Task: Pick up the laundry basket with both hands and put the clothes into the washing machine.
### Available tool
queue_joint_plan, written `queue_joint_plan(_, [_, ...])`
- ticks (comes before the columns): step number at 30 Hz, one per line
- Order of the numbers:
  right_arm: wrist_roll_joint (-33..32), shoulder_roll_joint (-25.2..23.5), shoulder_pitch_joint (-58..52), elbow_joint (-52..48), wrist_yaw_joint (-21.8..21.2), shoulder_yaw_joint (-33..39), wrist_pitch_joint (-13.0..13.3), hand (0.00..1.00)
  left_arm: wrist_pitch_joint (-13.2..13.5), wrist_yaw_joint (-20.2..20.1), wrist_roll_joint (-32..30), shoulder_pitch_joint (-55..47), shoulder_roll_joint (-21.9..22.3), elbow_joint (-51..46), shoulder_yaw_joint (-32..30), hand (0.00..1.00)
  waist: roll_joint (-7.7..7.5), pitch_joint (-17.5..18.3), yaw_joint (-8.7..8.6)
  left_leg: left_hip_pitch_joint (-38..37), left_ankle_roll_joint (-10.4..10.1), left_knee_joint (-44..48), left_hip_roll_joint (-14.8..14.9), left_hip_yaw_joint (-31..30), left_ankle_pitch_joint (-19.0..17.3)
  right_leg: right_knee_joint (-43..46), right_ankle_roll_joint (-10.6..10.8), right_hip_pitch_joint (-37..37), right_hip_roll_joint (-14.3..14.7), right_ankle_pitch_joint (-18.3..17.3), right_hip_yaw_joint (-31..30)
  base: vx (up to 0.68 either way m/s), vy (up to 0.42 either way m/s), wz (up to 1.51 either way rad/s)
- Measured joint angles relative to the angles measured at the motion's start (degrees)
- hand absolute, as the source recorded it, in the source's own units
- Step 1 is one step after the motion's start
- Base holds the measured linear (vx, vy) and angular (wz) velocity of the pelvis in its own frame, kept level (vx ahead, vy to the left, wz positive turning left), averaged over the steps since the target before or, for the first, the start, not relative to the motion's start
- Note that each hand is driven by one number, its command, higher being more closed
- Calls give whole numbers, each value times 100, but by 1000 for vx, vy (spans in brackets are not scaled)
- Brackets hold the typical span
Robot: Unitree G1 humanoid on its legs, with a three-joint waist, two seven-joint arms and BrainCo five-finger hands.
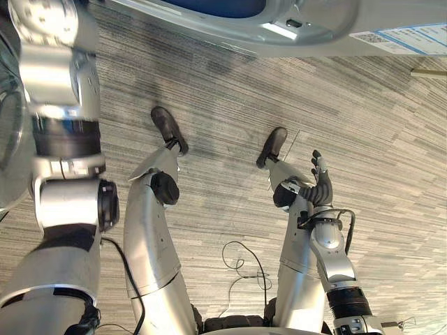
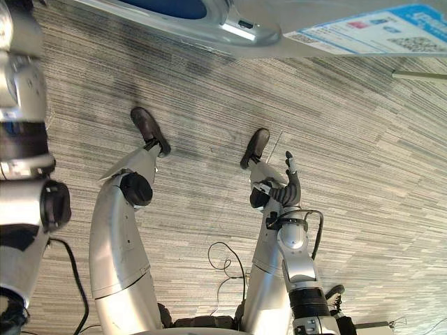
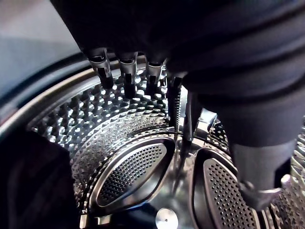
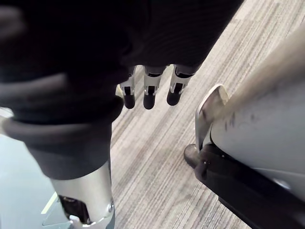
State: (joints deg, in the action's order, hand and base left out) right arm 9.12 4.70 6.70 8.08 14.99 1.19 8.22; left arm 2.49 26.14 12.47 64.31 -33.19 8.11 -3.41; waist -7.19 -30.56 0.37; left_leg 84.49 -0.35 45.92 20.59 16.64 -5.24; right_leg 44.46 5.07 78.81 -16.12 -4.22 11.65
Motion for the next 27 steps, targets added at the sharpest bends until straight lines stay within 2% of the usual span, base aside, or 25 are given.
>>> queue_joint_plan(2, [5, 22, -5, -13, 20, 13, 7, 0, 2, 117, -317, -558, 10, -456, -3, 0, 7, 1, 47, -24, -1, -17, -11, -3, 1, 62, -36, 20, -11, -40, -10, -69, -8, 7])
queue_joint_plan(6, [60, 9, -6, -55, 155, 61, 36, 0, 4, 312, -1670, -1796, 156, -1415, 12, 0, 20, 2, 153, -78, -40, -113, -73, -43, 25, 154, -91, 49, -33, -113, -14, -55, -14, 10])
queue_joint_plan(7, [69, 11, -14, -52, 177, 114, 32, 0, 12, 285, -2007, -2230, 268, -1631, 93, 0, 45, 7, 228, -103, -41, -115, -80, -61, 25, 186, -106, 47, -26, -138, -26, -55, -14, 4])
queue_joint_plan(10, [179, 11, -29, -67, 287, 169, 25, 0, 57, 128, -2444, -3389, 841, -2105, 248, 0, 213, 75, 272, -170, -58, -59, -159, -135, 37, 416, -115, 26, -96, -304, -56, -57, -15, 14])
queue_joint_plan(11, [232, 14, -44, -39, 307, 178, -17, 0, 150, -26, -2443, -3794, 1098, -2178, 427, 0, 275, 75, 376, -261, -59, 27, -152, -178, 39, 531, -141, -46, -96, -372, -74, -42, -16, 7])
queue_joint_plan(13, [263, -10, -68, 12, 323, 154, -111, 0, 252, -229, -2426, -4341, 1441, -2181, 694, 0, 401, 109, 420, -395, -57, 129, -168, -271, 39, 678, -134, -206, -103, -510, -77, -37, -24, 7])
queue_joint_plan(14, [273, -25, -161, 14, 337, 98, -202, 0, 350, -461, -2247, -4834, 1780, -2181, 979, 0, 498, 154, 472, -615, -59, 136, -172, -285, 40, 750, -117, -411, -110, -622, -83, -37, -39, 14])
queue_joint_plan(15, [274, -36, -216, 17, 335, 77, -229, 0, 381, -558, -2135, -5007, 1918, -2181, 1085, 0, 520, 165, 509, -730, -64, 135, -171, -299, 42, 772, -127, -519, -108, -655, -79, -35, -62, 17])
queue_joint_plan(17, [277, -91, -376, 190, 256, -24, -317, 0, 546, -965, -1513, -5705, 2402, -2126, 1331, 0, 556, 184, 536, -1340, -68, 81, -187, -401, 33, 873, -133, -1145, -109, -900, -36, -8, -91, 24])
queue_joint_plan(19, [277, -93, -489, 348, 189, -68, -394, 0, 556, -1170, -1187, -5995, 2611, -1991, 1429, 0, 563, 188, 545, -1859, -128, -88, -275, -487, 72, 896, -158, -1686, -162, -1035, 83, 16, -137, 46])
queue_joint_plan(22, [269, -83, -684, 928, 96, -130, -494, 0, 542, -1425, -807, -6386, 2923, -1326, 1451, 0, 595, 252, 524, -3314, -398, -920, -546, -616, 318, 596, -222, -3195, -277, -1293, 501, 69, -195, 68])
queue_joint_plan(24, [239, -74, -989, 1254, 91, -266, -500, 0, 522, -1495, -627, -6943, 3080, -1165, 1420, 0, 659, 605, 518, -4495, -521, -2038, -819, -698, 732, 150, -248, -4302, -387, -1406, 901, 133, -248, 79])
queue_joint_plan(25, [202, -60, -1066, 1329, 95, -292, -502, 0, 522, -1500, -610, -7078, 3121, -1165, 1418, 0, 683, 716, 530, -4783, -520, -2281, -874, -699, 845, 76, -252, -4542, -388, -1438, 997, 171, -239, 64])
queue_joint_plan(26, [140, 15, -1186, 1435, 90, -369, -514, 0, 523, -1510, -546, -7315, 3188, -1166, 1414, 0, 775, 993, 541, -5156, -446, -2725, -906, -699, 1024, -60, -290, -4892, -367, -1465, 1191, 198, -225, 40])
queue_joint_plan(27, [90, 35, -1206, 1487, 87, -416, -513, 0, 521, -1509, -520, -7385, 3205, -1163, 1383, 0, 812, 1123, 533, -5318, -444, -2889, -890, -662, 1002, -188, -341, -5036, -393, -1443, 1246, 260, -250, 36])
